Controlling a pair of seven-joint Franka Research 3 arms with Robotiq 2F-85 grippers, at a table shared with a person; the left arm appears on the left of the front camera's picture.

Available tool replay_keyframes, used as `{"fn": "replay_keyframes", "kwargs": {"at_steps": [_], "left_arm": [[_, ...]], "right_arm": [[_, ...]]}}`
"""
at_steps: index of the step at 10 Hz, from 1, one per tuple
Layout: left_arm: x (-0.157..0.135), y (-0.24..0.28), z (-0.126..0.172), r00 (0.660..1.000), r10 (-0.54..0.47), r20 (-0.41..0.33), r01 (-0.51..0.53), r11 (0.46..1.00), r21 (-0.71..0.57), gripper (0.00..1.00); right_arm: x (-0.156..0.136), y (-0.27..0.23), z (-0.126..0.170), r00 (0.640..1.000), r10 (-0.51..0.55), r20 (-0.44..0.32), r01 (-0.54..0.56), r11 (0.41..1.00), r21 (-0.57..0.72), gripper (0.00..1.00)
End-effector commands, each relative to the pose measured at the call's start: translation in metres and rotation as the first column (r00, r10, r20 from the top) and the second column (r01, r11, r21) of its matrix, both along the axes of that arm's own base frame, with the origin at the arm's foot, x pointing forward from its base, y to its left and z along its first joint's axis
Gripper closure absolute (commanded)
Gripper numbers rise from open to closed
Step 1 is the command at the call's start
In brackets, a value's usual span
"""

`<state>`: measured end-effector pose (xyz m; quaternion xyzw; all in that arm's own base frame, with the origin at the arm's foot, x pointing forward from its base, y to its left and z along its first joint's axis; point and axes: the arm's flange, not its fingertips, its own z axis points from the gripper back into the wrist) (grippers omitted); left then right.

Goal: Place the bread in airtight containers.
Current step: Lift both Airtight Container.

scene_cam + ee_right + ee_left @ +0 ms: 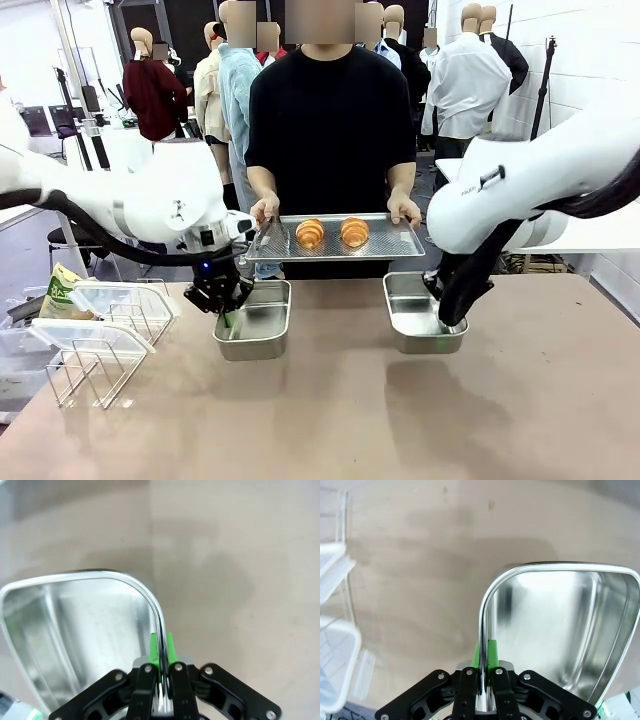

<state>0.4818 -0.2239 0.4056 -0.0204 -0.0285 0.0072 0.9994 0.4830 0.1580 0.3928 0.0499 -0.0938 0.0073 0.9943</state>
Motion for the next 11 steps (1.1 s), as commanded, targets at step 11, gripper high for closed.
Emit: {"fn": "replay_keyframes", "kwargs": {"at_steps": [11], "left_arm": [[-0.073, -0.002, 0.100, 0.979, -0.075, 0.191, 0.075, 0.997, 0.009, 1.00]], "right_arm": [[-0.065, -0.002, 0.092, 0.998, -0.014, -0.065, 0.015, 1.000, 0.010, 1.00]]}}
